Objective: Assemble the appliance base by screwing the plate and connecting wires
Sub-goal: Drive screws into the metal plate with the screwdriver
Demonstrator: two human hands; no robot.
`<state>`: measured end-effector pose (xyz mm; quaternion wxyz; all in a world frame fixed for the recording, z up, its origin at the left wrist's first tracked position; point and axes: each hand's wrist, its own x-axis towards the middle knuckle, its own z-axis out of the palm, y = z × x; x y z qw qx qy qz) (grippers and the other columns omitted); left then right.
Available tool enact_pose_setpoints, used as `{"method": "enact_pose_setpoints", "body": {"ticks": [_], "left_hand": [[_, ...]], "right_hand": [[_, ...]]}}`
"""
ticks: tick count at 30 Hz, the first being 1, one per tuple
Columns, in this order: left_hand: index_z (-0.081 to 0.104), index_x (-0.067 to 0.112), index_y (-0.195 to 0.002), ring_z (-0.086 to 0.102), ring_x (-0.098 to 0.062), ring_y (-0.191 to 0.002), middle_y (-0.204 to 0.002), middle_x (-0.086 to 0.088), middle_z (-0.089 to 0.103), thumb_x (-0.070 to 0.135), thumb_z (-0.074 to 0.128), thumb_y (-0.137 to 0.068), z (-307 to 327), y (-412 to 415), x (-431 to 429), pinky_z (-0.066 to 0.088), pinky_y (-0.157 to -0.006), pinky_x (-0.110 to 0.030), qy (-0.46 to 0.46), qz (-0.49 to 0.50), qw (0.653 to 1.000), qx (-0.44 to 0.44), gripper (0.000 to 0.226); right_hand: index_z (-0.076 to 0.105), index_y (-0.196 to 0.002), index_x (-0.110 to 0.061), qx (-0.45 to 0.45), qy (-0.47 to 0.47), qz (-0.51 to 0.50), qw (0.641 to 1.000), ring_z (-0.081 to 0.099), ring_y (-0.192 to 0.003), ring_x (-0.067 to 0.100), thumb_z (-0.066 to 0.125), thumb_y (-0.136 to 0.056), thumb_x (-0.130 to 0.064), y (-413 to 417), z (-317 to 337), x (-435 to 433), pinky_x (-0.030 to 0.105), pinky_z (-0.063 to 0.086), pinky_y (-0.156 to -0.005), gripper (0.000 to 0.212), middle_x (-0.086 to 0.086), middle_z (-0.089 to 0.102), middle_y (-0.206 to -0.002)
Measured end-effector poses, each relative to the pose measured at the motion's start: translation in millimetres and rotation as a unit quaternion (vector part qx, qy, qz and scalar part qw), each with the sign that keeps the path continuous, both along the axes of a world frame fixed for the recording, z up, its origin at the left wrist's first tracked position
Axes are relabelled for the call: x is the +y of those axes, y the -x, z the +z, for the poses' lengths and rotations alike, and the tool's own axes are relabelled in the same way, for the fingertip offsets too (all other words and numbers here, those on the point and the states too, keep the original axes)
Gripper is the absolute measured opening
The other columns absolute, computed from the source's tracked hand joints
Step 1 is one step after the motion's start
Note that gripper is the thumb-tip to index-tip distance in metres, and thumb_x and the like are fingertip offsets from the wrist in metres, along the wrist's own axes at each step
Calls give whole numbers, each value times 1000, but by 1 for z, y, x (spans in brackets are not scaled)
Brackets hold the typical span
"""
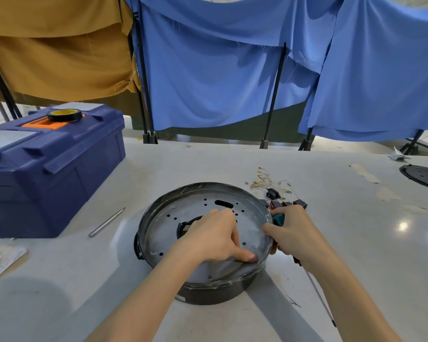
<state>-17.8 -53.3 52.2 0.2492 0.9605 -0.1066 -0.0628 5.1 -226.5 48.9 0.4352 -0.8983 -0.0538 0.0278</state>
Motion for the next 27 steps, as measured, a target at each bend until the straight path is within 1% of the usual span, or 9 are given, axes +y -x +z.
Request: {"method": "enact_pose_setpoints", "body": {"ticks": [3,9,12,14,16,17,19,22,27], "left_hand": [[73,11,-63,41,-3,-34,-34,11,46,51,79,-72,-1,0,-2,36,-45,-24,10,11,1000,-6,41],[74,13,-65,43,-3,-40,-34,15,48,51,82,-69,-1,0,-4,35,-45,-22,13,25,999,-24,39],[71,23,-68,50,-2,-52,-52,13,56,50,83,-67,1,3,-5,37,-50,-22,31,40,996,-69,30],[70,25,-68,49,-10,-53,-58,6,58,52,72,-79,2,7,-5,39,-53,-32,93,7,992,-79,29],[62,24,-55,47,-29,-56,-57,-8,53,67,55,-82,5,15,-6,40,-54,-41,118,-28,991,-53,51],[61,25,-54,50,-33,-60,-60,-11,53,76,48,-76,7,20,-7,43,-56,-43,99,-43,994,-36,58],[75,29,-77,57,-28,-74,-76,-8,63,86,49,-64,8,28,-7,52,-69,-45,37,-71,997,-7,64],[72,24,-108,50,-18,-91,-99,0,56,72,70,-64,6,36,-10,51,-80,-44,-65,-84,994,-15,65],[63,17,-123,36,-19,-106,-114,1,40,47,71,-82,-1,47,-20,47,-82,-39,-170,-76,979,-81,51]], "right_hand": [[63,-82,1,1,-11,-9,1000,40,-35,19,53,-81,-4,-2,-4,-1,22,32,-40,11,8,59,-40],[63,-72,-4,6,-25,-19,999,52,-46,25,54,-80,-7,-6,-10,-2,31,36,-46,12,5,57,-40],[64,-72,-3,2,-24,-23,999,54,-46,26,54,-79,-7,-6,-11,-1,31,36,-46,12,4,55,-39],[59,-67,0,0,-23,-21,1000,53,-45,26,54,-77,-6,-7,-11,0,30,35,-46,13,4,54,-38],[54,-59,-4,-5,-17,-22,1000,49,-40,23,54,-76,-4,-9,-11,0,27,33,-43,17,3,51,-36],[50,-57,-6,-7,-16,-24,1000,48,-37,21,54,-76,-3,-9,-12,1,26,32,-42,20,1,49,-35],[46,-55,-9,-4,-23,-28,999,52,-35,19,54,-76,0,-10,-14,1,25,32,-40,24,0,45,-36],[46,-56,-7,4,-46,-32,998,57,-36,19,55,-77,1,-10,-16,2,21,31,-38,24,5,45,-40],[45,-56,-7,16,-73,-40,996,54,-34,19,56,-77,2,-13,-15,1,20,35,-37,25,7,44,-43]]}}
